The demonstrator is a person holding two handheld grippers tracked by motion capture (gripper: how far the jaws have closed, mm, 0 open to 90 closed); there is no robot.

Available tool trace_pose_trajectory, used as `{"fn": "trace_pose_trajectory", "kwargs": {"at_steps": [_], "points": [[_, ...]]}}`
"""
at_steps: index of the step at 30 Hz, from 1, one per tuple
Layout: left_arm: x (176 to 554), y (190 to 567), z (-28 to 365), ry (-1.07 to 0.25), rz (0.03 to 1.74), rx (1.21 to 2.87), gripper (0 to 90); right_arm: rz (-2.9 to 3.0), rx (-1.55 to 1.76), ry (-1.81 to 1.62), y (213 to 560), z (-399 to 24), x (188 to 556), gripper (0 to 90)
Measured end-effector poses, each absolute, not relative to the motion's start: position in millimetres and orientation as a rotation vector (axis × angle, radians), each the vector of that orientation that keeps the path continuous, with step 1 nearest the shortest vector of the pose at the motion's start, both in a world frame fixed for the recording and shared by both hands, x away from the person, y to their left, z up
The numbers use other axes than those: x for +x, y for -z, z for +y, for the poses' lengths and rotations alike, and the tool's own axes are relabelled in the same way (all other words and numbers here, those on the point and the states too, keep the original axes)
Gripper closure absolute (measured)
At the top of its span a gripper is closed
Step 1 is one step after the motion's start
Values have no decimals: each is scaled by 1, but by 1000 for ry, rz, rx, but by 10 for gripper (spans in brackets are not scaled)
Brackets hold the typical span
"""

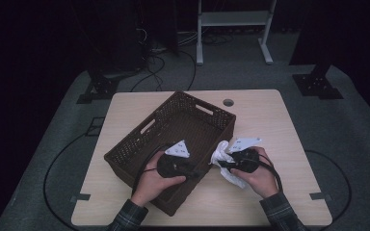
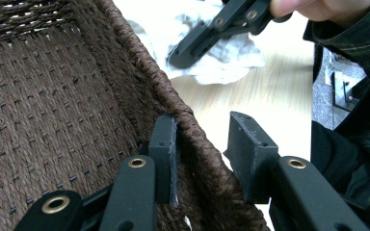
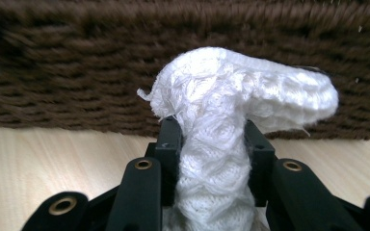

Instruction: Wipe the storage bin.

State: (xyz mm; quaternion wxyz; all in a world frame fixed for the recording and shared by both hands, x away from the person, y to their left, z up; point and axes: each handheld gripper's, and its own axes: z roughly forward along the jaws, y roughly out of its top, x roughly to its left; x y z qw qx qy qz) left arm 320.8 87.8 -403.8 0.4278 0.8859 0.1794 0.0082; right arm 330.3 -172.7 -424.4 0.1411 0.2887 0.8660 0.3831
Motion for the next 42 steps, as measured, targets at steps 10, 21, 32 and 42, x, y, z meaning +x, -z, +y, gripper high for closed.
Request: {"fn": "trace_pose_trajectory", "kwargs": {"at_steps": [10,21,32,42], "points": [[321,404,88,-17,450,2210,636,2490,772,-1152,409,-167,320,667],[321,404,88,-16,451,2210,637,2529,748,-1114,421,-151,321,667],[321,404,88,-14,454,2208,637,2570,765,-1043,441,-146,327,667],[321,404,88,-15,451,2209,636,2600,780,-1008,452,-144,330,666]]}}
